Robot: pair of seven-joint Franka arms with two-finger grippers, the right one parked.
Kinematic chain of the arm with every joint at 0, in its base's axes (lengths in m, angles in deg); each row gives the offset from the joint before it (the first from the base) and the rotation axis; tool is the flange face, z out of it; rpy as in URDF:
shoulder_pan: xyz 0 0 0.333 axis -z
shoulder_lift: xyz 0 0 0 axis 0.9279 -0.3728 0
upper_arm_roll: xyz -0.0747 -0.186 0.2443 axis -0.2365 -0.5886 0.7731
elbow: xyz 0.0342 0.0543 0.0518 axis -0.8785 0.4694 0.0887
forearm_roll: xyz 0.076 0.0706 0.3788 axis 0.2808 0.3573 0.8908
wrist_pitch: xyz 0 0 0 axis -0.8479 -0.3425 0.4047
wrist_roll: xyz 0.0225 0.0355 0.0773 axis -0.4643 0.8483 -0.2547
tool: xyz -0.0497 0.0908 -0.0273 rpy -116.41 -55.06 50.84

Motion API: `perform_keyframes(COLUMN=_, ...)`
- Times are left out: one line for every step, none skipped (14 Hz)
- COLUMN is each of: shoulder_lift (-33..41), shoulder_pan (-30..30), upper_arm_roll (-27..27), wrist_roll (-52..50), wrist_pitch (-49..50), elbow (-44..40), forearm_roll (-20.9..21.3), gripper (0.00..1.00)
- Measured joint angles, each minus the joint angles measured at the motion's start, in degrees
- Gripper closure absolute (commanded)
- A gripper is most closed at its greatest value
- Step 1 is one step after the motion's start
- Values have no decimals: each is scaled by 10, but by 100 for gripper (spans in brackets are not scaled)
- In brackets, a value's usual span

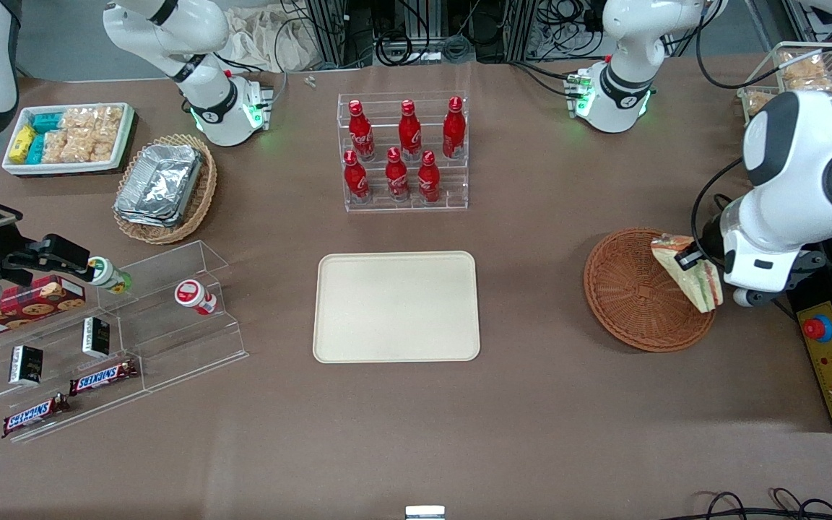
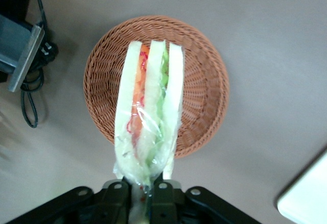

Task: Place sandwich from basket to tray
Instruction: 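Close the left gripper on the sandwich and lift it from the basket, then carry the sandwich with the left gripper over to the cream tray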

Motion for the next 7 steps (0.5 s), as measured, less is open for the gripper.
perform_keyframes(shoulder_lift=-10, shoulder_pan=0, upper_arm_roll=-13, wrist_roll=17, wrist_pitch=29, elbow=-35, forearm_roll=0, gripper=99)
perform_keyframes(shoulder_lift=-17, shoulder_pan=1, upper_arm_roll=-26, wrist_roll=37, wrist_pitch=44, elbow=-54, forearm_roll=0, gripper=99)
perform_keyframes(shoulder_lift=-23, shoulder_pan=2, upper_arm_roll=-43, wrist_roll=51, wrist_pitch=50, elbow=-65, forearm_roll=0, gripper=99)
perform_keyframes(shoulder_lift=-28, shoulder_pan=6, upper_arm_roll=-59, wrist_roll=57, wrist_pitch=51, elbow=-69, forearm_roll=0, gripper=100)
perform_keyframes(shoulder_lift=-31, shoulder_pan=12, upper_arm_roll=-72, wrist_roll=59, wrist_pitch=51, elbow=-71, forearm_roll=0, gripper=100)
perform_keyframes(shoulder_lift=-32, shoulder_pan=19, upper_arm_roll=-84, wrist_roll=59, wrist_pitch=51, elbow=-71, forearm_roll=-2, gripper=100)
perform_keyframes(shoulder_lift=-34, shoulder_pan=23, upper_arm_roll=-97, wrist_roll=60, wrist_pitch=51, elbow=-72, forearm_roll=-7, gripper=100)
